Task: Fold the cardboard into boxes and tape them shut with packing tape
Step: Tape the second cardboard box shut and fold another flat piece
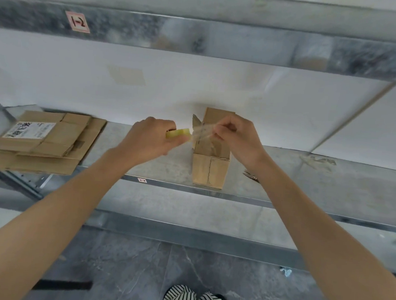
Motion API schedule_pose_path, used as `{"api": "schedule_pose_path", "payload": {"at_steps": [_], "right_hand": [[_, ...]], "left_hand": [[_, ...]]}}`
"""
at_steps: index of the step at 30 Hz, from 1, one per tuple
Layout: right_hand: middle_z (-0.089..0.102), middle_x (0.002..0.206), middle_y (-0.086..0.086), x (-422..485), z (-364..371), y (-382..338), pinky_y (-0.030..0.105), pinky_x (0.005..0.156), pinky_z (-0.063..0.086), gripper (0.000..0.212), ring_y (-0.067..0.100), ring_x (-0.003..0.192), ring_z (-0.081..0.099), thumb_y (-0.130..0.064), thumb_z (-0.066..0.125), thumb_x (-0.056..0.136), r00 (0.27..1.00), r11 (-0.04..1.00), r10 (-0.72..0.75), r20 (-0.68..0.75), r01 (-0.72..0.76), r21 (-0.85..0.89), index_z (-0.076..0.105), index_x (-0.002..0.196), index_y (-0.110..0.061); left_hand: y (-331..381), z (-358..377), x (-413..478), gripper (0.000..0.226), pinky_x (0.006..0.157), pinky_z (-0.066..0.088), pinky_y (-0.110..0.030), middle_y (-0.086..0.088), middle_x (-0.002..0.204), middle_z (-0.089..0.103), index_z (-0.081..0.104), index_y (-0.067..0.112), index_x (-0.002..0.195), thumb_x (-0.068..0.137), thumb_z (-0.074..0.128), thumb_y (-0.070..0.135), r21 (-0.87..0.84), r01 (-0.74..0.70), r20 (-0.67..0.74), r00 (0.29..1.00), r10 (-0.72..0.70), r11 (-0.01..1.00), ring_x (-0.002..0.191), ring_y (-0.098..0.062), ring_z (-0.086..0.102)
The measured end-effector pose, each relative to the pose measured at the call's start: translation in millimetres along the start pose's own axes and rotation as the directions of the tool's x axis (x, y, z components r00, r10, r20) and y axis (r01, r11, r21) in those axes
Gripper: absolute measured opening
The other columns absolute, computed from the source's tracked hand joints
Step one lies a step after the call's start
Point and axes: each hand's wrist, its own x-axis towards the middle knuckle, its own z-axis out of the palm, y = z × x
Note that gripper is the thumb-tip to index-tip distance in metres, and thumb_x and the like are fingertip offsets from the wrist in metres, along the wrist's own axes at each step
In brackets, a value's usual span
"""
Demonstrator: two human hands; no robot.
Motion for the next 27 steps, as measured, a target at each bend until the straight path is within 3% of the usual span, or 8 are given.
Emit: {"api": "schedule_pose_path", "payload": {"at_steps": [5, 9, 12, 15, 17, 19, 21, 27], "right_hand": [[0.067, 0.077, 0.009, -8, -5, 1, 0.036, 0.079, 0.054, 0.016, 0.022, 0.075, 0.064, -0.005, 0.056, 0.090, 0.992, 0.972, 0.115, 0.046, -0.122, 0.203, 0.057, 0.074, -0.010], [0.062, 0.074, 0.013, -11, -4, 3, 0.025, 0.064, 0.053, 0.015, 0.018, 0.067, 0.057, -0.011, 0.069, 0.084, 0.985, 0.970, 0.169, 0.040, -0.173, 0.173, 0.055, 0.078, -0.008], [0.062, 0.067, 0.011, -11, -10, 5, 0.024, 0.063, 0.054, 0.012, 0.018, 0.062, 0.058, 0.005, 0.065, 0.082, 0.987, 0.962, 0.156, 0.039, -0.160, 0.222, 0.059, 0.076, -0.004], [0.066, 0.064, 0.005, -10, -19, 9, 0.024, 0.069, 0.057, 0.014, 0.012, 0.060, 0.064, 0.008, 0.063, 0.083, 0.987, 0.951, 0.150, 0.066, -0.162, 0.264, 0.062, 0.076, -0.005], [0.066, 0.064, 0.004, -11, -22, 13, 0.024, 0.070, 0.058, 0.015, 0.011, 0.060, 0.065, 0.008, 0.062, 0.083, 0.987, 0.954, 0.147, 0.059, -0.157, 0.255, 0.063, 0.077, -0.005], [0.064, 0.065, 0.005, -14, -25, 17, 0.022, 0.065, 0.056, 0.014, 0.010, 0.057, 0.063, 0.008, 0.061, 0.084, 0.989, 0.960, 0.148, 0.017, -0.148, 0.238, 0.061, 0.078, -0.004], [0.063, 0.066, 0.006, -17, -26, 21, 0.020, 0.062, 0.055, 0.013, 0.009, 0.056, 0.062, 0.007, 0.060, 0.085, 0.987, 0.960, 0.162, 0.001, -0.158, 0.229, 0.060, 0.079, -0.004], [0.061, 0.068, 0.006, -29, -30, 40, 0.021, 0.062, 0.052, 0.013, 0.012, 0.060, 0.059, -0.004, 0.061, 0.088, 0.969, 0.931, 0.248, -0.018, -0.233, 0.280, 0.059, 0.076, -0.007]], "left_hand": [[5, -2, -6, 0.049, 0.067, 0.047, -0.038, -0.005, 0.055, 0.058, 0.050, 0.009, 0.063, 0.091, 0.053, 0.049, -0.010, -0.061, -0.053, 0.997, 0.061, 0.998, 0.063, -0.026, 0.060], [8, -3, -5, 0.047, 0.067, 0.047, -0.040, -0.009, 0.059, 0.060, 0.053, 0.007, 0.066, 0.091, 0.054, 0.046, 0.035, -0.091, -0.068, 0.993, 0.093, 0.995, 0.064, -0.028, 0.059], [3, -4, -7, 0.043, 0.067, 0.046, -0.036, -0.005, 0.058, 0.061, 0.055, 0.008, 0.067, 0.090, 0.054, 0.045, -0.041, -0.053, -0.015, 0.999, 0.052, 0.998, 0.064, -0.023, 0.061], [-5, -2, -13, 0.033, 0.061, 0.046, -0.033, 0.000, 0.058, 0.065, 0.054, 0.014, 0.065, 0.087, 0.048, 0.039, -0.167, -0.034, 0.089, 0.995, 0.050, 0.985, 0.055, -0.009, 0.060], [-9, 0, -13, 0.035, 0.056, 0.040, -0.030, 0.000, 0.060, 0.065, 0.055, 0.014, 0.069, 0.089, 0.047, 0.041, -0.083, -0.066, 0.108, 0.991, 0.075, 0.994, 0.055, -0.008, 0.056], [-15, 1, -9, 0.046, 0.053, 0.033, -0.028, 0.000, 0.059, 0.057, 0.054, 0.014, 0.069, 0.087, 0.043, 0.055, 0.116, -0.091, 0.084, 0.993, 0.082, 0.989, 0.058, -0.014, 0.052], [-19, 2, -7, 0.052, 0.052, 0.027, -0.027, 0.003, 0.056, 0.049, 0.049, 0.017, 0.062, 0.078, 0.037, 0.065, 0.195, -0.081, 0.071, 0.995, 0.068, 0.978, 0.056, -0.011, 0.045], [-26, 12, -12, 0.044, 0.058, 0.036, -0.031, -0.006, 0.051, 0.048, 0.048, 0.008, 0.059, 0.077, 0.044, 0.048, -0.237, 0.047, 0.075, 0.997, -0.030, 0.970, 0.052, -0.018, 0.041]]}}
